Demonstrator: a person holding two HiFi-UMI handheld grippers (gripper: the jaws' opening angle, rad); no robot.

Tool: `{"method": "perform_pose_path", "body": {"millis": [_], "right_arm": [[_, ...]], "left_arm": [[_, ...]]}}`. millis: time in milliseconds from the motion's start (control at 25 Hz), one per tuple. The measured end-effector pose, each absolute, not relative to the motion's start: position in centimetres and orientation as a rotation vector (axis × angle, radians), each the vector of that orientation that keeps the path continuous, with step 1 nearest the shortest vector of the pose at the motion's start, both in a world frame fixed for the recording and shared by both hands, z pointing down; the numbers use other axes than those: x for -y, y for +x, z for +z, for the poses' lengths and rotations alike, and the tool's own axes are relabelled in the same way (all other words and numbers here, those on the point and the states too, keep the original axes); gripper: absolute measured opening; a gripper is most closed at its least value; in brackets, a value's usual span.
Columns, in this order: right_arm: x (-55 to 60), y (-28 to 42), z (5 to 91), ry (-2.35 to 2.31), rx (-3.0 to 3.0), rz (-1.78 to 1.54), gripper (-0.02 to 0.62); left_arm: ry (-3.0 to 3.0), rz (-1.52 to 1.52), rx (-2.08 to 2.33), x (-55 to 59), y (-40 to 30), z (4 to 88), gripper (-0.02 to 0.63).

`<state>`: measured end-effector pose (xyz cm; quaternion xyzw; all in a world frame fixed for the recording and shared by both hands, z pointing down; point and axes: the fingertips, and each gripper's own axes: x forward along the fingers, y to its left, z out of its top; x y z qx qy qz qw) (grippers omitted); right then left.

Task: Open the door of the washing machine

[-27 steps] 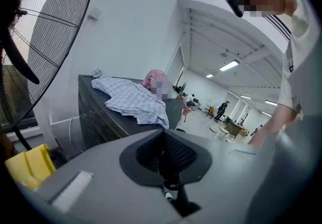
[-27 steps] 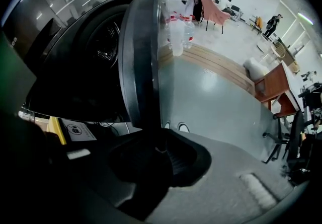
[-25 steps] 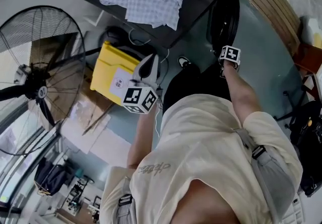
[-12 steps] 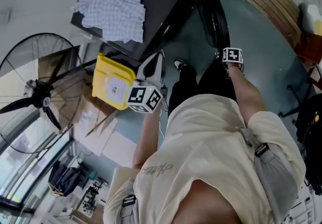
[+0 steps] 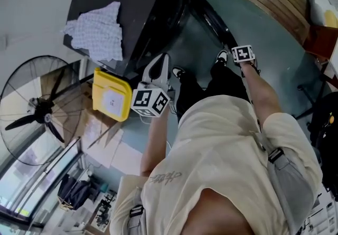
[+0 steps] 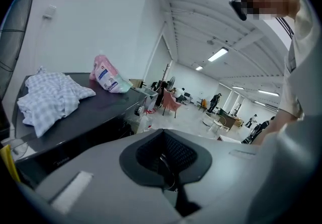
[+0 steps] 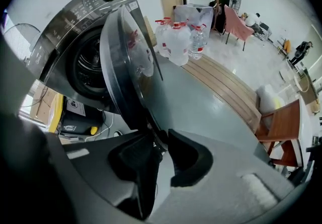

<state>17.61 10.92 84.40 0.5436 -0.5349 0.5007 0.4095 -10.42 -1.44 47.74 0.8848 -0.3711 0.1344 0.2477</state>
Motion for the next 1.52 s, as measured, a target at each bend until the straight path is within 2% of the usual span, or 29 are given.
{"method": "perform_pose_path", "body": {"millis": [320,720,1160,1520], "right_arm": [[-8.5,23.0,84.6,1.396,1.43,1.26,0.107],[-9.4,27.9,84.4,1.315,1.298,1.233,0.109],[-6.1,27.7,84.4,1.285,1.379,1.117,0.103],[-3.7,30.8,84.2,1.286,1.394,0.998,0.103]], "left_arm": [[2.413,0.416,0.991,1.6,-5.2,48.1,0.018],[2.46,0.474,0.867,4.1,-2.1,49.9,0.018],[2.483,0.448,0.734,12.0,1.3,50.5,0.018],[2.535,0.481,0.643,16.2,2.9,50.3,0.018]]}}
